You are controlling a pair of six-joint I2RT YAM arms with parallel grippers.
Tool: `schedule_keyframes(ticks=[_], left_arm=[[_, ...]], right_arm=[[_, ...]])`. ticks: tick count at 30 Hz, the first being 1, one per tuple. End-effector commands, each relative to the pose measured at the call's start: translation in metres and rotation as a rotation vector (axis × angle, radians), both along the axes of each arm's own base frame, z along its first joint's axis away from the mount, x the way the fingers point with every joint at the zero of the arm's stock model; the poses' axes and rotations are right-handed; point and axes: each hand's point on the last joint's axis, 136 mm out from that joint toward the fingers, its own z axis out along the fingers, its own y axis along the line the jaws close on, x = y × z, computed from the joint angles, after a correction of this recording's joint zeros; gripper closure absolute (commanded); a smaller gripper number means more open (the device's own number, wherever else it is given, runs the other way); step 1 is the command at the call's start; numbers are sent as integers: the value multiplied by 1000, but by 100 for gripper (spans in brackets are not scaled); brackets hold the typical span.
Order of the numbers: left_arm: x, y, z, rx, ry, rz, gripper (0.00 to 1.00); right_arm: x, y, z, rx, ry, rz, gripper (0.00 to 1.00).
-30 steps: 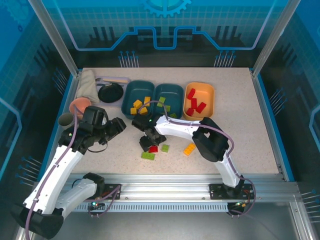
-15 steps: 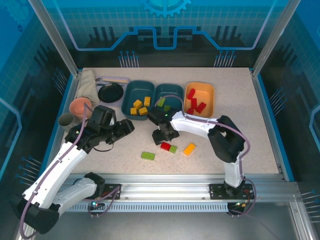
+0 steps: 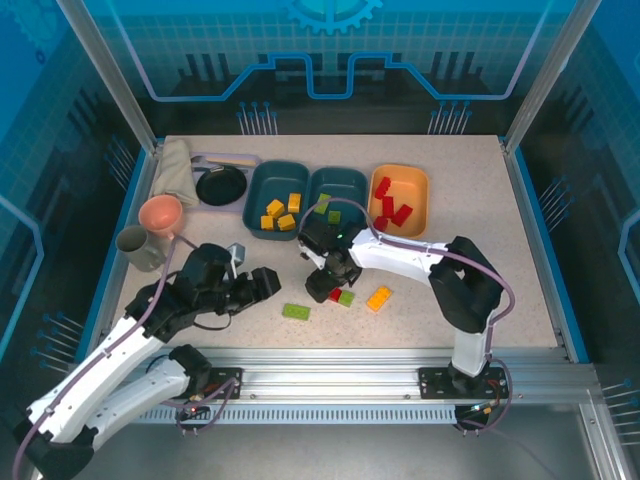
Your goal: Sort the legos into containers by color
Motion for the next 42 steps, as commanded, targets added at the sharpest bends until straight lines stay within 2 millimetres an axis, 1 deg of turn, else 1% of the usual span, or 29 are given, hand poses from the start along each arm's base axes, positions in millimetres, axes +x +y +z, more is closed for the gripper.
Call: schedule_keyframes(ticks=[1, 4, 7, 9, 13, 15, 19, 21, 22, 24, 26, 28, 30, 32, 33, 35, 37, 39, 42], left_arm=[[-5, -3, 0, -50, 22, 15, 22], [-5, -2, 2, -43, 17, 15, 22], [-3, -3, 3, -37, 13, 12, 22], [-2, -4, 4, -38, 12, 9, 22], [-1, -5, 5, -43, 8, 6, 22], [0, -7, 6, -50, 4, 1, 22], [1, -10, 5, -65, 4, -3, 22], [3, -11, 5, -69, 2, -2, 22], [4, -12, 7, -71, -2, -2, 22], [8, -16, 11, -76, -11, -10, 22], [15, -22, 20, -80, -31, -20, 22], [25, -29, 30, -79, -54, -35, 22], [36, -38, 41, -74, -79, -60, 22], [50, -49, 52, -71, -104, -78, 22], [57, -54, 57, -69, -116, -87, 22], [73, -67, 66, -69, -141, -106, 22], [90, -79, 70, -64, -152, -120, 21], [107, -92, 74, -60, -161, -140, 21], [133, -112, 83, -63, -185, -163, 21]], right_arm=[[-6, 3, -8, -56, 22, 66, 20], [-12, 3, -16, -95, 34, 86, 23], [-9, -2, -21, -139, 15, 78, 29], [-5, -6, -22, -167, -1, 67, 35], [-3, -7, -25, -190, -7, 61, 45], [-3, -10, -27, -200, -8, 53, 53], [1, -8, -25, -192, -26, 47, 65], [3, -6, -19, -174, -42, 39, 69], [6, -5, -13, -161, -54, 26, 70], [15, -6, 5, -125, -84, -13, 72], [27, -11, 34, -70, -126, -80, 74], [43, -23, 65, -10, -172, -161, 74], [59, -40, 92, 40, -217, -253, 75], [79, -64, 111, 80, -249, -363, 75], [88, -74, 116, 95, -258, -410, 75], [113, -101, 122, 116, -279, -522, 75], [137, -125, 122, 126, -280, -627, 75], [161, -146, 118, 128, -293, -713, 74], [196, -172, 106, 135, -285, -839, 73]])
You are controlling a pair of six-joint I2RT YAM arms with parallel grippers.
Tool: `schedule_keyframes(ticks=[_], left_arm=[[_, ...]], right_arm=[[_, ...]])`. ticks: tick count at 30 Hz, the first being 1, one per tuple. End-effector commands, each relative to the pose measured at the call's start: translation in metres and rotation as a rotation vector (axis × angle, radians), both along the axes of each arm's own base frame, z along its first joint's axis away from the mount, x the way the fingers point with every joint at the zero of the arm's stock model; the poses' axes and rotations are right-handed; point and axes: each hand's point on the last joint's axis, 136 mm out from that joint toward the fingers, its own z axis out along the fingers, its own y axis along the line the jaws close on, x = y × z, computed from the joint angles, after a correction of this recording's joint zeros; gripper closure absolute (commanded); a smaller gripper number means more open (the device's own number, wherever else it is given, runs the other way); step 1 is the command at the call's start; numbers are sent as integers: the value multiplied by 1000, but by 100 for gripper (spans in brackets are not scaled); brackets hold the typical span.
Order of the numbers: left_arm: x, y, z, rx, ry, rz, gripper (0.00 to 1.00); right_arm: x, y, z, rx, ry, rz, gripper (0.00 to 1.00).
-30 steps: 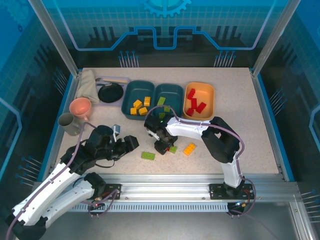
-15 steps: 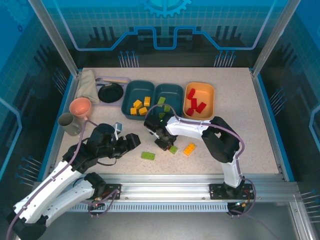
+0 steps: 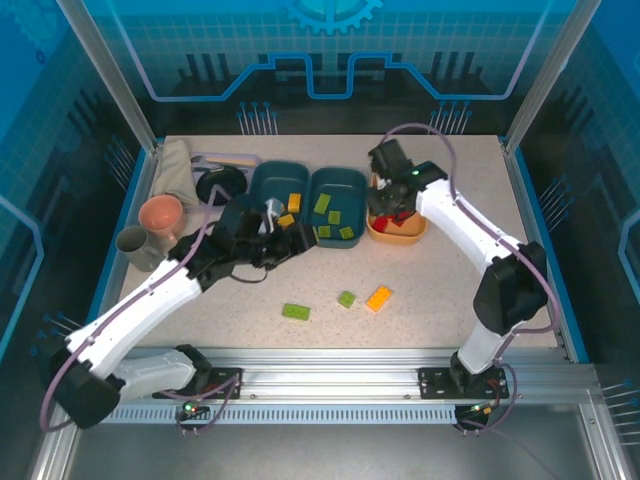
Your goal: Sort the legos into containers by color
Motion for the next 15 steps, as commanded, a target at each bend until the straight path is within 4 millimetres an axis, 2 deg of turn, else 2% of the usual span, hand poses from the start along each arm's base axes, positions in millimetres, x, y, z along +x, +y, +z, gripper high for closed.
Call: schedule_keyframes(ticks=[1, 4, 8, 11, 15], left_arm=[[27, -26, 26, -36, -97, -71, 21], [54, -41, 30, -40, -104, -78, 21], [84, -54, 26, -23, -100, -83, 21], [97, -61, 20, -3, -87, -94, 21], [102, -65, 9, 14, -64, -99, 22]], right_arm=[[32, -19, -23, 33, 35, -127, 73], [61, -40, -42, 26, 48, -203, 72], [91, -53, -71, 8, 103, -247, 72], [108, -56, -86, 9, 132, -255, 71], [117, -63, -111, -22, 195, -288, 68]])
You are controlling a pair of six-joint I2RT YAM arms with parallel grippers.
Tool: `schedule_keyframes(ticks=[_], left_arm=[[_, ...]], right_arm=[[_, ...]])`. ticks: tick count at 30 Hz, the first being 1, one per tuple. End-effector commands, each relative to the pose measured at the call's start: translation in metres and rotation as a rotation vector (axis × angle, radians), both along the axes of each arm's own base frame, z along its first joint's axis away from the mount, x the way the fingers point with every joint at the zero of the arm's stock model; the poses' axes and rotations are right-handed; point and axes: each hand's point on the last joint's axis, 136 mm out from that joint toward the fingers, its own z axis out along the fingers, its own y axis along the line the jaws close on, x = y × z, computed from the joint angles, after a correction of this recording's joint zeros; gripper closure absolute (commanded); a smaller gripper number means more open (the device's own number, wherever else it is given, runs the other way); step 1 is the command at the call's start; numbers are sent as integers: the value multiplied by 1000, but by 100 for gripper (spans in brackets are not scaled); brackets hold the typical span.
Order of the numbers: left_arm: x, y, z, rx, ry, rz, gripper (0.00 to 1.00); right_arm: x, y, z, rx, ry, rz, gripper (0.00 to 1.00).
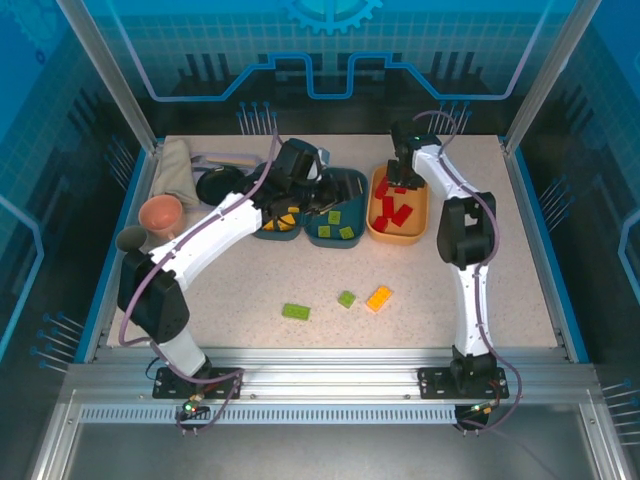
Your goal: Sort the legos into containers by color
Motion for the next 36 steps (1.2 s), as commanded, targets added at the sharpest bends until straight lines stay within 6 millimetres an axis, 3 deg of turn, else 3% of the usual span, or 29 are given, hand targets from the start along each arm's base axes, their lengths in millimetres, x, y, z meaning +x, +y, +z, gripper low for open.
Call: schedule_keyframes(ticks=[1, 5, 9, 14, 18, 21, 24, 32, 36], left_arm=[[-1, -2, 4, 6, 0, -37, 22], [-6, -1, -3, 24, 14, -45, 22], [-17, 0, -9, 55, 25, -69, 22], [-36, 1, -21, 117, 46, -115, 22], [-60, -10, -37, 186, 64, -207, 24], [-80, -24, -52, 259, 63, -301, 25], [-98, -37, -72, 337, 65, -385, 27], [-135, -65, -121, 483, 91, -516, 29], [-146, -78, -142, 546, 101, -555, 29]], right_arm=[[-8, -12, -15, -12, 90, -51, 67], [-4, -12, -18, 5, 87, -57, 61], [0, -5, -2, 26, 58, -30, 46], [-2, 10, 57, 50, -48, 8, 36], [-27, 28, 112, 98, -137, 29, 38], [-69, 42, 138, 166, -173, 47, 39], [-127, 43, 150, 231, -157, 32, 38], [-296, 23, 151, 376, -77, -14, 36], [-360, 4, 138, 390, 0, -79, 36]])
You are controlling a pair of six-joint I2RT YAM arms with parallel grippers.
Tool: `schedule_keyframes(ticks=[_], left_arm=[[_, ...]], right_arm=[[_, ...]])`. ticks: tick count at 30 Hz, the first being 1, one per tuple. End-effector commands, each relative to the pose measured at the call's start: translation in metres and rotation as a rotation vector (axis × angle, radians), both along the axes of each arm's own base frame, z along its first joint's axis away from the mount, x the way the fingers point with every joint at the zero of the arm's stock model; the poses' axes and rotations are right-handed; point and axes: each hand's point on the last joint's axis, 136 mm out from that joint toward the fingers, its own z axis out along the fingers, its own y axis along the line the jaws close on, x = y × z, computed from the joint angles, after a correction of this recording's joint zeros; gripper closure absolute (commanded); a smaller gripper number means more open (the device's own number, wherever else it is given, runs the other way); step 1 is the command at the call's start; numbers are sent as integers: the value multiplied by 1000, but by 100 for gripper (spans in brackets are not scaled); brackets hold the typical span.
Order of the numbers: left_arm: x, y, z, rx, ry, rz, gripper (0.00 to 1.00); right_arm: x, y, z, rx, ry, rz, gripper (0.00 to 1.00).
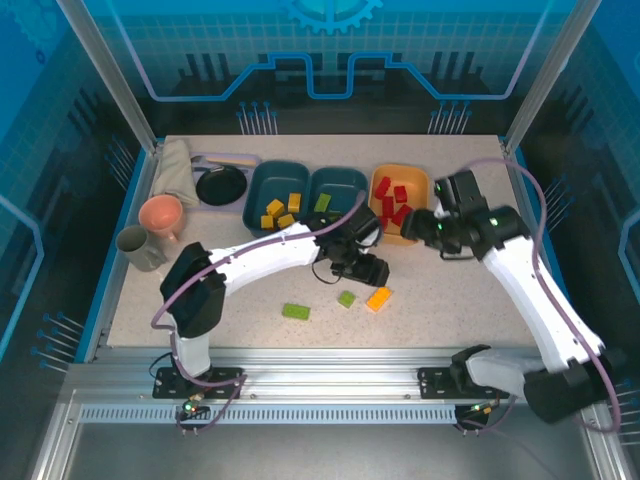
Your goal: Sort the legos into containers by color
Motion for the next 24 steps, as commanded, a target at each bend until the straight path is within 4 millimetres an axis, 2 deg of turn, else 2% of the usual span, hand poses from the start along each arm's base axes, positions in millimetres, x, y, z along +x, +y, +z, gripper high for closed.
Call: schedule_keyframes(ticks=[1, 5, 11, 16, 24], left_arm=[[-4, -9, -7, 58, -32, -51, 29], [-7, -21, -27, 125, -44, -79, 28], [1, -22, -56, 274, -96, -72, 28], [2, -26, -72, 331, -107, -89, 32], [-1, -24, -90, 392, -104, -89, 46]], right_arm=[[-58, -10, -19, 40, 135, -48, 36], [-85, -18, -29, 50, 160, -60, 35], [-89, -12, -23, 97, 134, -29, 33], [-97, -13, -24, 103, 132, -24, 33], [-99, -13, -24, 112, 128, -20, 34]])
